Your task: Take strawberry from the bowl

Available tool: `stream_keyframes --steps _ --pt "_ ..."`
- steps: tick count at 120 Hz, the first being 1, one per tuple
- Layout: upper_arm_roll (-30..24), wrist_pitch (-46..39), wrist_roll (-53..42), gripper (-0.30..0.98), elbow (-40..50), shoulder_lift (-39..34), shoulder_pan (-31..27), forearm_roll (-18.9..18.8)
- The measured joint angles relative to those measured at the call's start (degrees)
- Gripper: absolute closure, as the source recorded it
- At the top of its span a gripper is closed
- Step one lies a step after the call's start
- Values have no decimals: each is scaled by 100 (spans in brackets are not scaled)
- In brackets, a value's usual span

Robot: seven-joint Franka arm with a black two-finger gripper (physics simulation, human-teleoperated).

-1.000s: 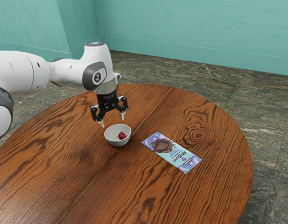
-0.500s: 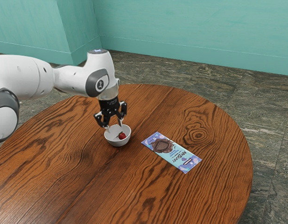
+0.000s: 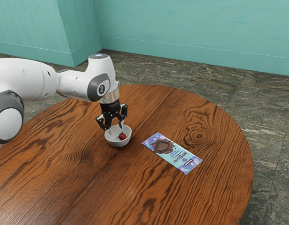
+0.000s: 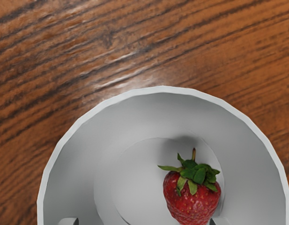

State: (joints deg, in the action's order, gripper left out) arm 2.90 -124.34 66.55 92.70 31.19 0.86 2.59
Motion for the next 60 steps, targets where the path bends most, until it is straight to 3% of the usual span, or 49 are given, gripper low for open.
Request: stream_keyframes --steps 60 --pt "-17 -255 84 36 -302 491 -28 34"
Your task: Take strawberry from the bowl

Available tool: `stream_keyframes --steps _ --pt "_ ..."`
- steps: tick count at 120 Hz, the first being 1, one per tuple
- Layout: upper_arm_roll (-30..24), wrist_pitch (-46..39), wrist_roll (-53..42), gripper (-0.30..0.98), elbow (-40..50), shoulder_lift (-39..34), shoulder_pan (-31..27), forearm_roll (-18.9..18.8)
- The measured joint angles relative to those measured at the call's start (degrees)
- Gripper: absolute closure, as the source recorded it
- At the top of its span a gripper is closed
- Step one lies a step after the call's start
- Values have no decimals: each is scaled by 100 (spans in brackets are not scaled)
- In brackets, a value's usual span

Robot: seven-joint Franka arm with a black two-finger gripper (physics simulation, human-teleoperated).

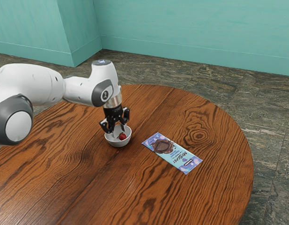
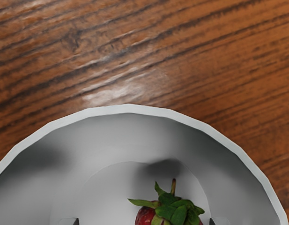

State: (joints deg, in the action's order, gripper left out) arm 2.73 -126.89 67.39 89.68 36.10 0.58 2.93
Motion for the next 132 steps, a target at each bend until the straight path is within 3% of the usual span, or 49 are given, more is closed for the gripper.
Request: stream_keyframes --steps 73,132 --pt "-8 -149 48 41 -1 182 16 7" --pt "-8 -156 90 65 -1 210 -5 -33"
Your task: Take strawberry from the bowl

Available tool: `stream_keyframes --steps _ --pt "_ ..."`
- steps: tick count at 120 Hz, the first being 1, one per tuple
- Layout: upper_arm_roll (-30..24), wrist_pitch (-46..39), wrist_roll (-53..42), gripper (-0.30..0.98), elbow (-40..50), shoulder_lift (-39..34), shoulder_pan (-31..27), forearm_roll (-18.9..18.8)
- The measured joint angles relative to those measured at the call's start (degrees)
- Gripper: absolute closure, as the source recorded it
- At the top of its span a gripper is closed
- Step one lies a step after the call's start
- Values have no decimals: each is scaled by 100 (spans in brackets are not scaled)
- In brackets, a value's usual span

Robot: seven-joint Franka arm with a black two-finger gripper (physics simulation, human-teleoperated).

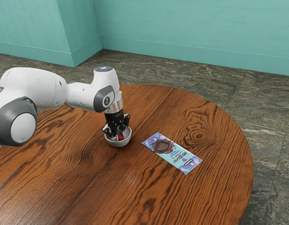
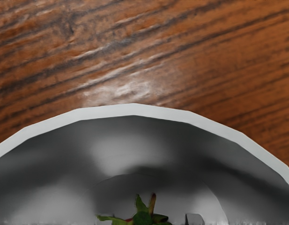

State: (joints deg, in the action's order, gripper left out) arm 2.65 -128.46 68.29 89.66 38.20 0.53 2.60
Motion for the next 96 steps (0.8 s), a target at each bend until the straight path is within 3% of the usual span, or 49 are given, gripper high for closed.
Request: stream_keyframes --steps 45,64,96 --pt "17 293 77 73 294 -904 248 -62" --pt "22 412 96 73 715 -1328 736 -66" --pt "17 466 88 74 1017 -1316 1533 -48"
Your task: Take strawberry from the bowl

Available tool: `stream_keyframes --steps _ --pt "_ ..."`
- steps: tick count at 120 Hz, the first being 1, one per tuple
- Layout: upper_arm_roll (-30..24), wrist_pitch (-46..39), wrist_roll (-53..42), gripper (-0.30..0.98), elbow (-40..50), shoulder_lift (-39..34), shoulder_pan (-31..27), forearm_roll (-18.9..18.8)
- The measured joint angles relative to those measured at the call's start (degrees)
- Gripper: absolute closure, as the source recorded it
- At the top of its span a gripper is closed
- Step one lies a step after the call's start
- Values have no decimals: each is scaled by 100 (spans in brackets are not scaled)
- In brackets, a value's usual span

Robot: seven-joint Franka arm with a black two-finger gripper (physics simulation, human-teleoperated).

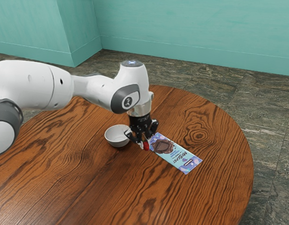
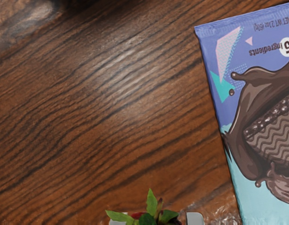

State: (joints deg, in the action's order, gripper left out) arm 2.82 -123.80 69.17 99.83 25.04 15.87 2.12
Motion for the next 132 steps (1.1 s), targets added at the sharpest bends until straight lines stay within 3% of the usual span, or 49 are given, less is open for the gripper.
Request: stream_keyframes --steps 45,73,89,104,115,132 --pt "-6 -11 -13 73 395 54 517 38" --pt "-9 -73 -68 29 397 141 542 89" --pt "-2 13 -150 17 316 -30 525 79" --pt "105 802 -613 10 -617 -536 482 -153" --pt "308 1491 -1262 7 -1283 -927 245 -215" --pt "223 2319 -2458 5 -1453 -1724 -1006 -235"
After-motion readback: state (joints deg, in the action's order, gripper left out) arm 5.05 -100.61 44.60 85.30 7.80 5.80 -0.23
